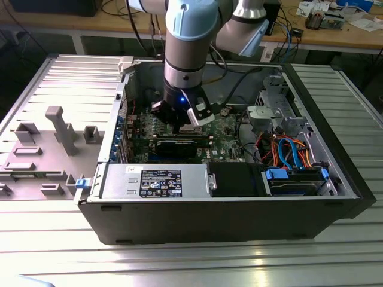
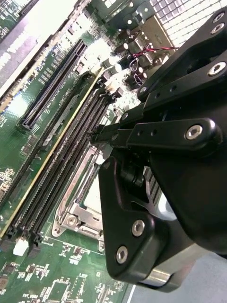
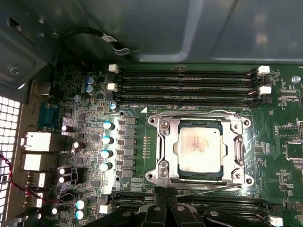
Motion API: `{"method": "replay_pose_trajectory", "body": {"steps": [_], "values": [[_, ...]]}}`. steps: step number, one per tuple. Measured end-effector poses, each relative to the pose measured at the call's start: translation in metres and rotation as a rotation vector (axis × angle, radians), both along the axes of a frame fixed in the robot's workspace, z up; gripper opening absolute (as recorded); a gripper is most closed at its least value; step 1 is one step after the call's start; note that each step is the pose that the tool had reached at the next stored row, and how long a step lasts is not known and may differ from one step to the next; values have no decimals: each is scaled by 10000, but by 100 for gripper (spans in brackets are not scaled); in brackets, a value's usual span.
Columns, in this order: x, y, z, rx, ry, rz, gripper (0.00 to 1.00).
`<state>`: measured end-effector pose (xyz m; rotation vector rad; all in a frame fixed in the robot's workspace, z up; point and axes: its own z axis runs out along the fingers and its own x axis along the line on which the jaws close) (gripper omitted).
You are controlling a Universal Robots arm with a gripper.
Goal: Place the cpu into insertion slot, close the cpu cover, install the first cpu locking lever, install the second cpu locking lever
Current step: 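Install the second cpu locking lever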
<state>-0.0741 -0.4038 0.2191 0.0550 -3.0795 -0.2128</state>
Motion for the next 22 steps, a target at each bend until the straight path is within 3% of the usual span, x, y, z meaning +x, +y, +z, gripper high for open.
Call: {"method": "replay_pose_trajectory", "body": {"steps": [1, 4, 11, 13, 14, 15, 17, 22], "values": [[-3, 0, -4, -1, -35, 2, 11], [-25, 0, -13, 8, -283, 25, 11], [-109, 0, -39, 41, -503, 54, 11], [-108, 0, -40, 118, -574, 62, 11], [-109, -3, -41, 243, -601, 58, 11], [-113, -7, -41, 322, -608, 54, 11], [-116, -12, -41, 364, -612, 52, 11], [-116, -12, -41, 368, -612, 54, 11]]}}
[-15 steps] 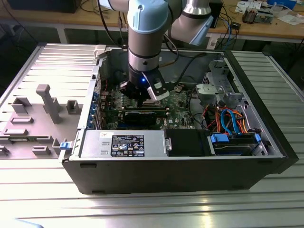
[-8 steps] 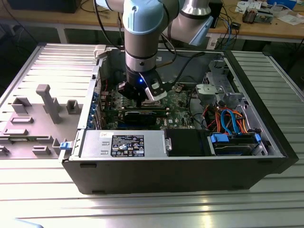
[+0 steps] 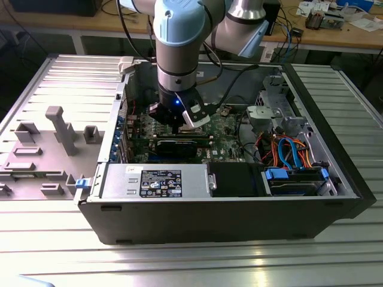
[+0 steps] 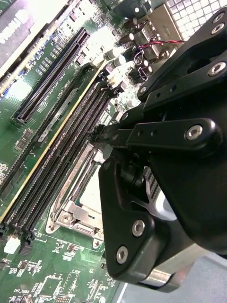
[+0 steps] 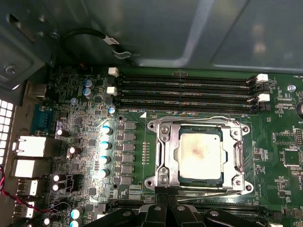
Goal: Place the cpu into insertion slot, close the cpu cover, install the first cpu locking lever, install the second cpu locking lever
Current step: 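Install the second cpu locking lever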
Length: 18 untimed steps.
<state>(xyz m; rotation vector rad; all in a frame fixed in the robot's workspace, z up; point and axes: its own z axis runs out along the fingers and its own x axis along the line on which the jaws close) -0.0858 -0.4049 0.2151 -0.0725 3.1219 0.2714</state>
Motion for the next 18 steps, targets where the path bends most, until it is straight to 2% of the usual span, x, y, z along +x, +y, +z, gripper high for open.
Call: {"method": "replay_pose_trajectory", "body": {"steps": [8, 10, 12, 18], "values": [[0, 0, 0, 4, 0, 0, 11], [-1, -4, 0, 40, 1, 0, 11], [0, -18, 0, 82, -1, 0, 11], [-24, -56, 0, 82, 0, 18, 11]]}}
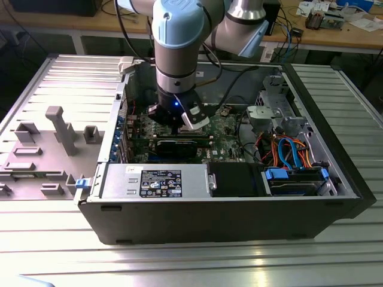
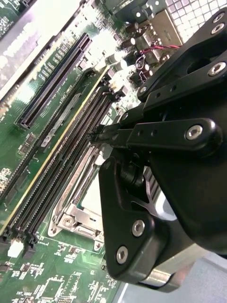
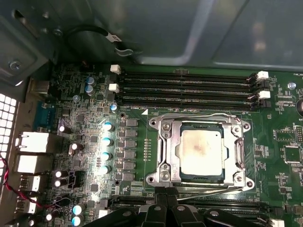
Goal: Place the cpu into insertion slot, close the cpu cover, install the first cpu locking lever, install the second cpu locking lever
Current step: 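Install the second cpu locking lever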
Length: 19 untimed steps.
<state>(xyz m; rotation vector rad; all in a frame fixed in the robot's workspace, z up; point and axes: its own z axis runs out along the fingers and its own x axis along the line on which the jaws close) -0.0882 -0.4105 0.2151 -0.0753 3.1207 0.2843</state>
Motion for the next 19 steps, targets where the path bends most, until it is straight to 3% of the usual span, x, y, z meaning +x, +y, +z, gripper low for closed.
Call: {"method": "replay_pose_trajectory", "body": {"steps": [10, 13, 16, 18, 19], "values": [[-32, -31, -2, 0, 0, 58, 11], [-31, -32, -16, 30, 0, 122, 11], [-31, -33, -31, 144, 0, 203, 11], [-32, -32, -38, 300, -2, 238, 11], [-32, -32, -42, 345, -3, 243, 11]]}}
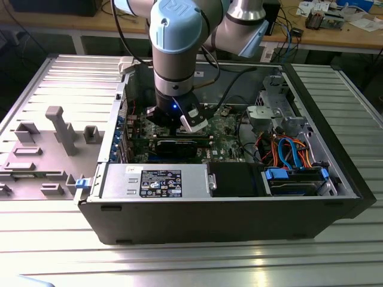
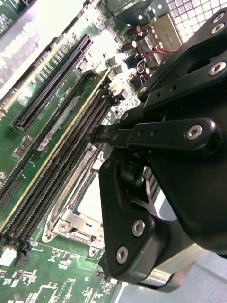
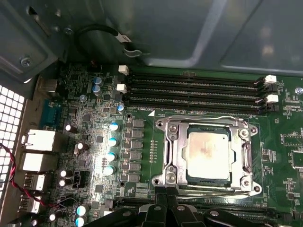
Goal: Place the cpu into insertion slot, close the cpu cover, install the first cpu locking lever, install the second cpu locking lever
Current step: 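Install the second cpu locking lever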
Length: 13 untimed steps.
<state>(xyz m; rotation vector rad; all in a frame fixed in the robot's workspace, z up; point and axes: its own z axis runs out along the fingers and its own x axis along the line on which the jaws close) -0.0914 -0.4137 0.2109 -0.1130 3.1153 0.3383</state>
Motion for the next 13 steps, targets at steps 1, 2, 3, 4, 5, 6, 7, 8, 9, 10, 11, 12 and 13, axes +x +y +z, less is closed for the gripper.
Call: {"method": "replay_pose_trajectory", "body": {"steps": [1, 2, 3, 4, 5, 6, 7, 8, 9, 10, 11, 12, 13], "values": [[0, 1, -3, 19, -1, 3, 11], [0, 1, -3, 19, 0, 4, 11], [1, 0, -7, 19, 0, 5, 11], [1, 0, -11, 20, 0, 5, 11], [1, 0, -12, 20, 0, 5, 11], [1, 0, -12, 20, 0, 5, 11], [1, 0, -12, 19, 0, 5, 11], [0, 0, -12, 20, 0, 4, 11], [0, 0, -12, 19, 0, 5, 11], [1, 0, -12, 20, 0, 5, 11], [0, 0, -13, 20, 0, 5, 11], [0, 0, -13, 21, 0, 5, 11], [-2, 1, -14, 26, -3, 5, 11]]}}
